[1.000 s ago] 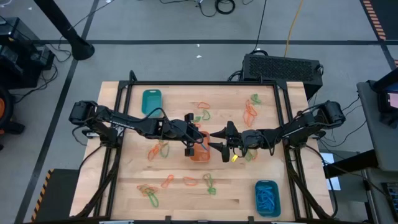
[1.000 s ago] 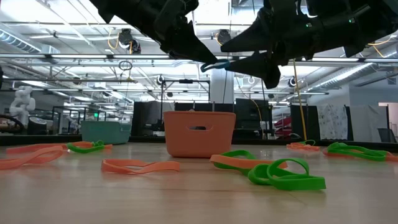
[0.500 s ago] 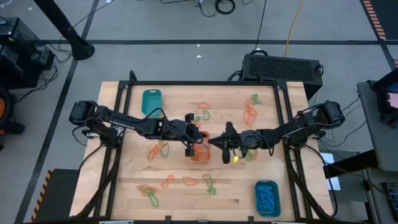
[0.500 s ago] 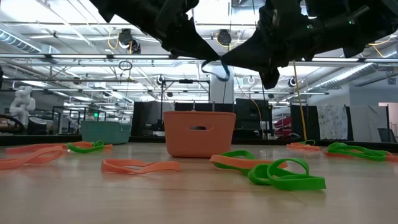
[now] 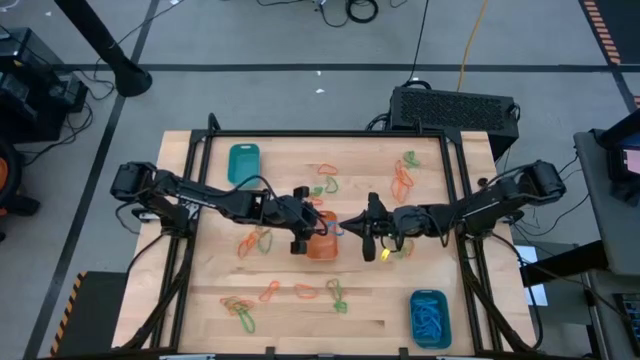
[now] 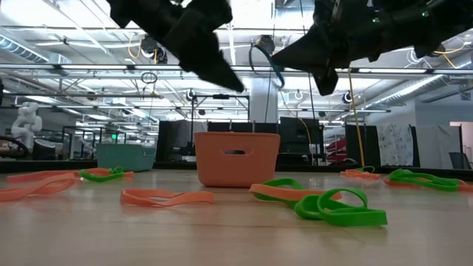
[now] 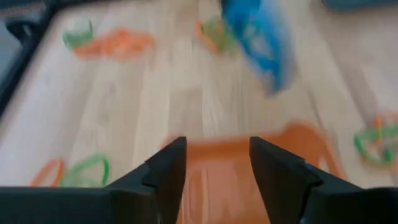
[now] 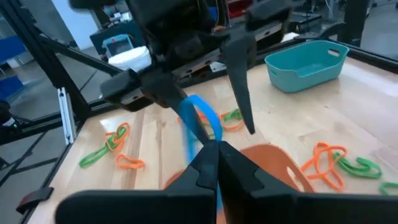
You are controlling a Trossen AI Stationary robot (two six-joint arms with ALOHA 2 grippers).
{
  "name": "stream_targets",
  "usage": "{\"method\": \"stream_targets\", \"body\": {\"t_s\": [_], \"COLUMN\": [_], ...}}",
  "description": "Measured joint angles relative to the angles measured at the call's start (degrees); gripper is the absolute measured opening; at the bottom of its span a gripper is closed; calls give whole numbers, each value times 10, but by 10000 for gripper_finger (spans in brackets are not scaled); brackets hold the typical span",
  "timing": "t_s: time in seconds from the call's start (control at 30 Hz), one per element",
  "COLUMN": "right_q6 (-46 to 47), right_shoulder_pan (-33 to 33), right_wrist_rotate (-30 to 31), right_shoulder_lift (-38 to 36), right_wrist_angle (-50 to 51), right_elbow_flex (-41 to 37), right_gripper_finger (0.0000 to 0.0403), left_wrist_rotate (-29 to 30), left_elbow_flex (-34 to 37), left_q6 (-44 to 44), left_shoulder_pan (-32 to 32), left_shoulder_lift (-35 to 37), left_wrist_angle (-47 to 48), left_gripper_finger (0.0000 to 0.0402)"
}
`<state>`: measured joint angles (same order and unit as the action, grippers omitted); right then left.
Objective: Sort rubber bands into baskets
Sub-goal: Put the blue rubber band into the blue bin
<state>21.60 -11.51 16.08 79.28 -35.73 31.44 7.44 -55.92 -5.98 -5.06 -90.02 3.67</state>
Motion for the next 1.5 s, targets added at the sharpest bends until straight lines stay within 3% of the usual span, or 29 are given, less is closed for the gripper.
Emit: {"method": "stream_targets", "body": {"t_s": [0.2,0.4,0.63,0.83,1.03,1.3,1.5], "right_q6": [52,165,361,612,795,895,890], "right_shoulder_pan": [-21,-59,-143,-235,-313,-340,-340], "right_wrist_rotate": [-63,-172,-280,-289,-312,-315,-315], "right_shoulder_lift": [-70,-120,-153,-154,-153,-153,-153], "right_wrist_angle": [131,219,239,334,501,581,584], "right_elbow_flex": [0,0,0,0,0,0,0], "right_gripper_finger": [0,0,0,0,0,0,6], "left_wrist_rotate": [-10,16,68,69,67,43,40], "left_elbow_flex": [2,60,180,267,280,280,280], "left_q6": [37,42,72,69,66,67,72], "left_shoulder_pan": [-4,-34,-60,-67,-67,-67,-67], "left_shoulder_lift": [24,104,223,271,275,275,275], "left_wrist_angle": [112,111,-15,-150,-165,-166,-170], "left_gripper_finger": [202,198,198,198,198,198,198]}}
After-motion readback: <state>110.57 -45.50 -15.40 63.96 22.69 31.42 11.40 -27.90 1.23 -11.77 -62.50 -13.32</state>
